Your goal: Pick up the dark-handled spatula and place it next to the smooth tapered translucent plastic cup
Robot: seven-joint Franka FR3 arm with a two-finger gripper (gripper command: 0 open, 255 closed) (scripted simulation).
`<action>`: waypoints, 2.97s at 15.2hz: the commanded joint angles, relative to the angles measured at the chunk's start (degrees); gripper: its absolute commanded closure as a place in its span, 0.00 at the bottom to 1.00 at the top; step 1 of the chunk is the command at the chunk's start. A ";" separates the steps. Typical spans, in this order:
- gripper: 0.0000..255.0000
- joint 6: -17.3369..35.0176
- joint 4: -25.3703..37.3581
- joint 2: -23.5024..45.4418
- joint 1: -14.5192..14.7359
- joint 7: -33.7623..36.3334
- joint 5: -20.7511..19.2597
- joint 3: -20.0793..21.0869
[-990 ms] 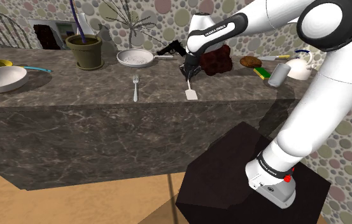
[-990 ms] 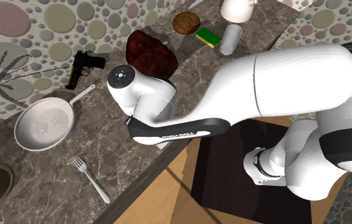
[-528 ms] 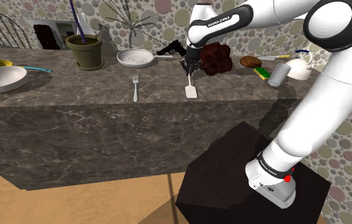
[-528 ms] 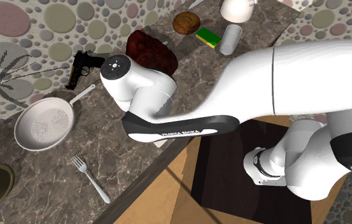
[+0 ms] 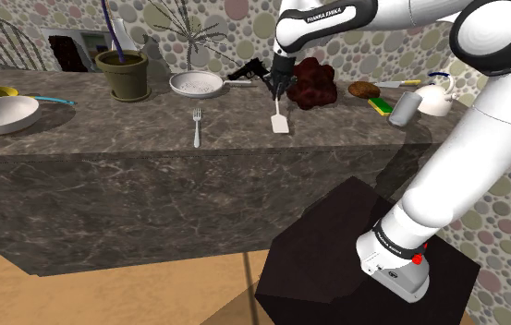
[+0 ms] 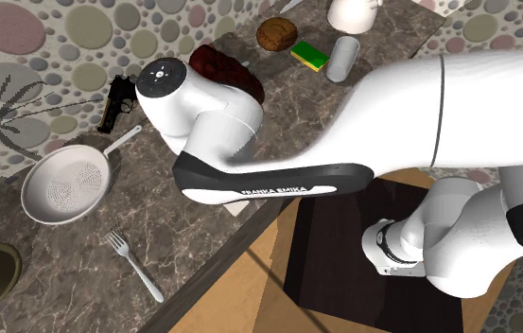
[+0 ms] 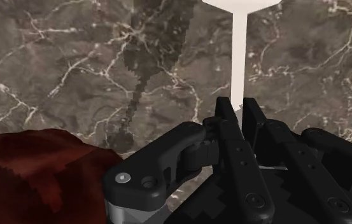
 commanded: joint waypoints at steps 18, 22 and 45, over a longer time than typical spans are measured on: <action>1.00 -14.16 11.93 -2.22 0.05 -0.48 0.32 0.07; 1.00 -14.45 9.89 -4.62 -1.18 -2.90 0.57 -1.06; 1.00 -12.64 -3.73 -17.28 -14.27 -32.90 -1.07 -18.71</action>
